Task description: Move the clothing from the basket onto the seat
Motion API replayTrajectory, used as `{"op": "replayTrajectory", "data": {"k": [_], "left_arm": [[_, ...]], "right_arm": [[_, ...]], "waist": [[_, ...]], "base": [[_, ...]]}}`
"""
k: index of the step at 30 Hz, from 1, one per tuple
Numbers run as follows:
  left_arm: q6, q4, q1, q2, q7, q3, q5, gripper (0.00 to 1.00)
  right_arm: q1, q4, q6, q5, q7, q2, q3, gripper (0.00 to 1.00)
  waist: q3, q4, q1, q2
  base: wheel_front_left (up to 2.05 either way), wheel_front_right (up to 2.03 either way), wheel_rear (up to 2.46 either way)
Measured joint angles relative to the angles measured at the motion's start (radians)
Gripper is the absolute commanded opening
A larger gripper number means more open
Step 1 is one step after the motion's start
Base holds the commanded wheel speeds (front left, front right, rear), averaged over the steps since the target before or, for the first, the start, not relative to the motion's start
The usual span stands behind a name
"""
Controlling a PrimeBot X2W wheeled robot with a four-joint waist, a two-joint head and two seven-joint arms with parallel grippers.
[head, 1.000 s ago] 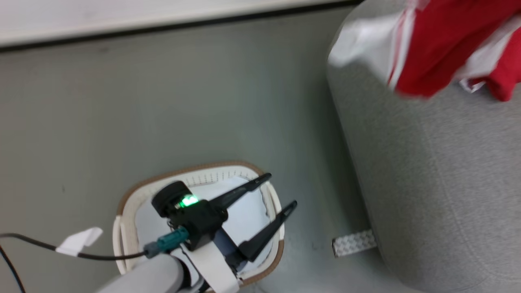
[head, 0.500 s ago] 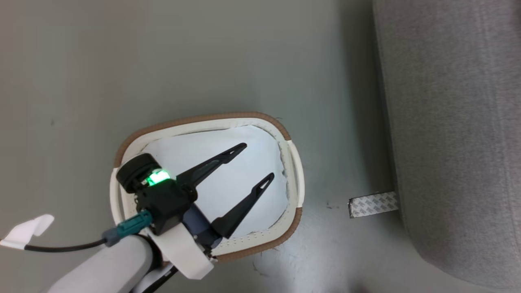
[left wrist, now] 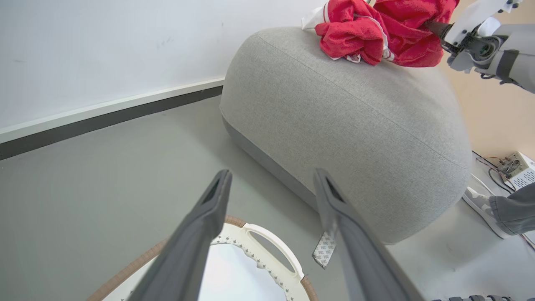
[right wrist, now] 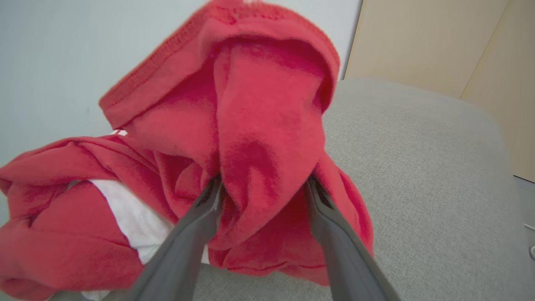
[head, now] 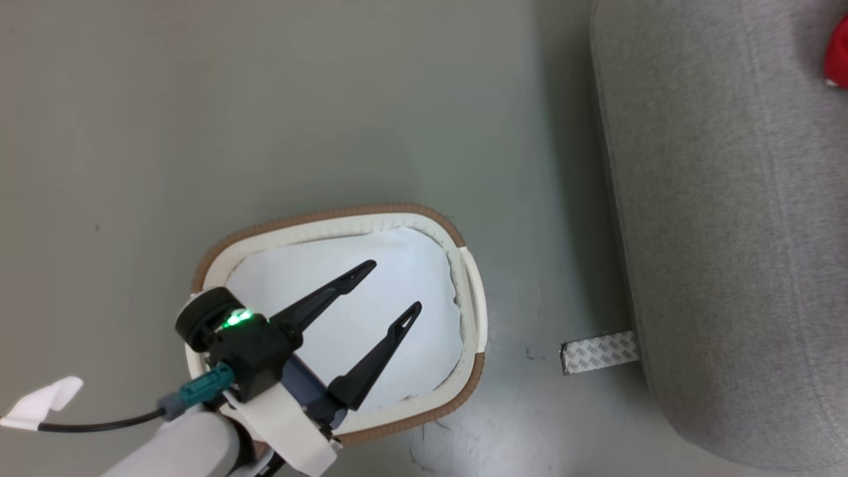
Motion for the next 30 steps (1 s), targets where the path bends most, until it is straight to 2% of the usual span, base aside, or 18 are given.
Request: {"op": "replayTrajectory", "data": {"k": [6,11,18,24,30], "left_arm": [[0.022,0.021,0.026,-0.024,-0.012,0.0,-0.026,1.0],[0.046,0.063,0.073,-0.062,-0.033,0.001,-0.049,1.0],[0.1,0.146,0.167,-0.112,-0.067,0.059,-0.089,1.0],[0.139,0.185,0.27,-0.157,-0.073,0.164,-0.084,1.0],[0.141,0.206,0.392,-0.225,-0.074,0.298,-0.035,1.0]], "right_arm": [[0.111,0.065,0.0,0.047,-0.077,-0.006,0.11,1.0],[0.227,0.05,0.0,0.063,-0.14,-0.023,0.251,1.0],[0.374,-0.116,0.0,0.079,-0.167,-0.02,0.406,1.0],[0.495,-0.277,0.0,0.059,-0.171,0.036,0.529,1.0],[0.617,-0.36,0.0,0.03,-0.171,0.072,0.654,1.0]], "waist": [[-0.081,-0.011,-0.0001,0.0],[-0.17,-0.012,-0.0001,0.0],[-0.311,0.009,-0.0002,0.0],[-0.421,0.043,-0.0002,0.0001],[-0.512,0.09,-0.0003,0.0001]], "base": [[0.0,0.0,0.0],[0.0,0.0,0.0],[0.0,0.0,0.0],[0.0,0.0,0.0],[0.0,0.0,0.0]]}}
